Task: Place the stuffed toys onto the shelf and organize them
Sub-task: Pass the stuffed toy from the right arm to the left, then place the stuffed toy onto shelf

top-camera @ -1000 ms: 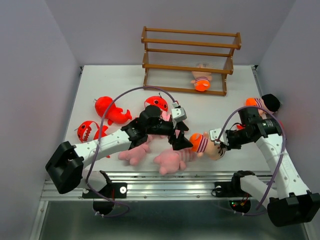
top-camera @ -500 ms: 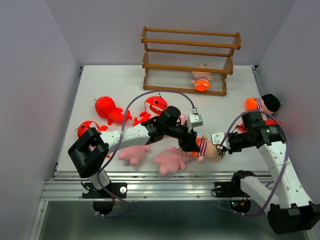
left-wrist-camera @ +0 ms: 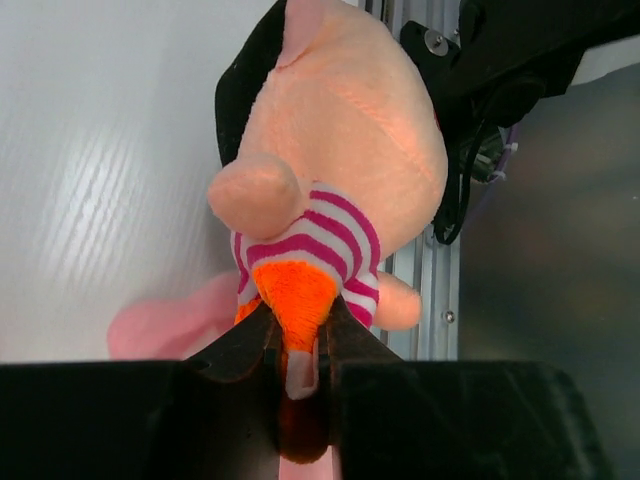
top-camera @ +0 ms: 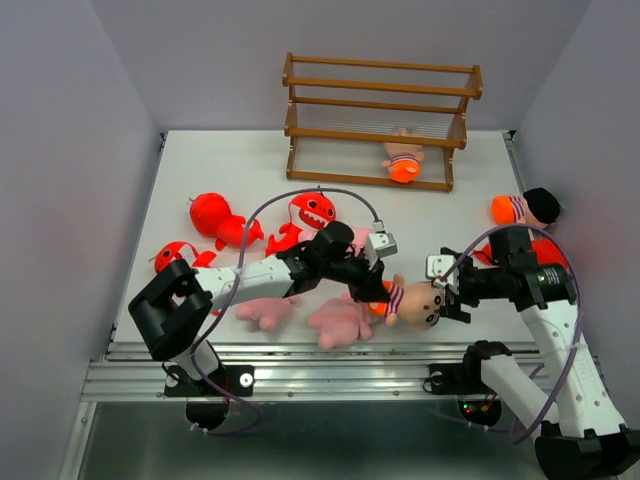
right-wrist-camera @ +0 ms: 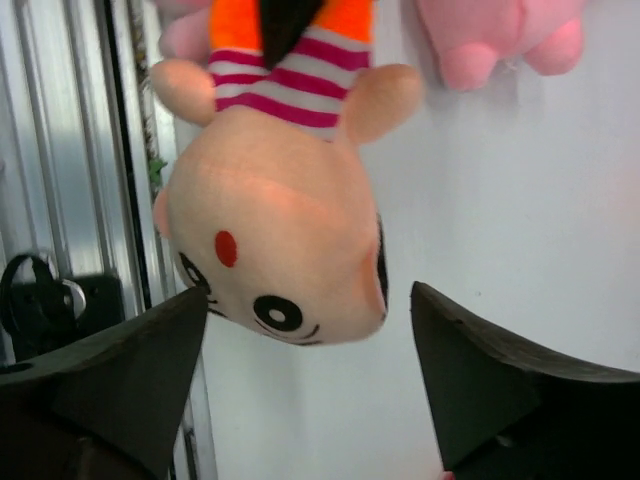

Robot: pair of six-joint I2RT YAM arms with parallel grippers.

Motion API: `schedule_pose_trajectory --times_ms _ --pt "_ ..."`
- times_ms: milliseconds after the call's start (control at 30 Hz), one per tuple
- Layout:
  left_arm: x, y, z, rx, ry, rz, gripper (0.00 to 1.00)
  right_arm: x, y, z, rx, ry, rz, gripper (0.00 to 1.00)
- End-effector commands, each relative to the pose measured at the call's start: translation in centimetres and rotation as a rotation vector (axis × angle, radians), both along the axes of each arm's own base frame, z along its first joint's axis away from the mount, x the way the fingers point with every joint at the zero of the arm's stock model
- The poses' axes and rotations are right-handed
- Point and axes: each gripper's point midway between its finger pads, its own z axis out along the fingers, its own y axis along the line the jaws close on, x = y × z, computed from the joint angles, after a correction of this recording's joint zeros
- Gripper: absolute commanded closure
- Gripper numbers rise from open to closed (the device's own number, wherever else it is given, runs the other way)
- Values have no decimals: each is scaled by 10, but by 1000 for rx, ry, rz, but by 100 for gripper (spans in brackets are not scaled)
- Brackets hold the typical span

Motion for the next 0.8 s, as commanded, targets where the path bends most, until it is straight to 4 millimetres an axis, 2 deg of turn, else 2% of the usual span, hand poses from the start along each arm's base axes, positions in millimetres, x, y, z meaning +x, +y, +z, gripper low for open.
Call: schedule_pose_trajectory --times_ms 0,33,67,133,167,200,267,300,367,500,533,633,733,767 --pt "2 14 33 -115 27 103 100 33 15 37 187 -32 -229 7" --pt "6 21 32 -125 60 146 100 51 10 45 215 -45 -353 0" --pt "9 24 35 -136 74 176 100 59 8 47 225 -51 -403 0" --pt "19 33 54 -192 82 246 100 73 4 51 243 -61 -476 0" --pt "23 39 53 -197 102 282 100 80 1 49 264 -14 -574 0" --pt "36 47 67 -239 122 355 100 85 -1 49 277 -4 -614 0" --pt "47 56 74 -270 154 419 100 97 -4 51 324 25 -728 0" --pt "58 64 86 -314 183 479 100 101 -6 47 340 42 -779 0" --pt "69 71 94 -352 233 548 100 116 -14 53 400 21 -900 0" --pt "96 81 98 -389 313 693 100 137 -31 57 502 -33 -1089 0" --pt "102 82 99 -395 328 722 100 141 -43 53 508 -43 -1157 0" --pt "120 85 99 -403 375 827 100 148 -66 61 533 -125 -1273 0" --pt "140 91 91 -402 418 962 100 153 -76 71 570 -177 -1327 0" --pt "147 92 96 -421 450 1001 100 154 -75 71 573 -174 -1327 0"
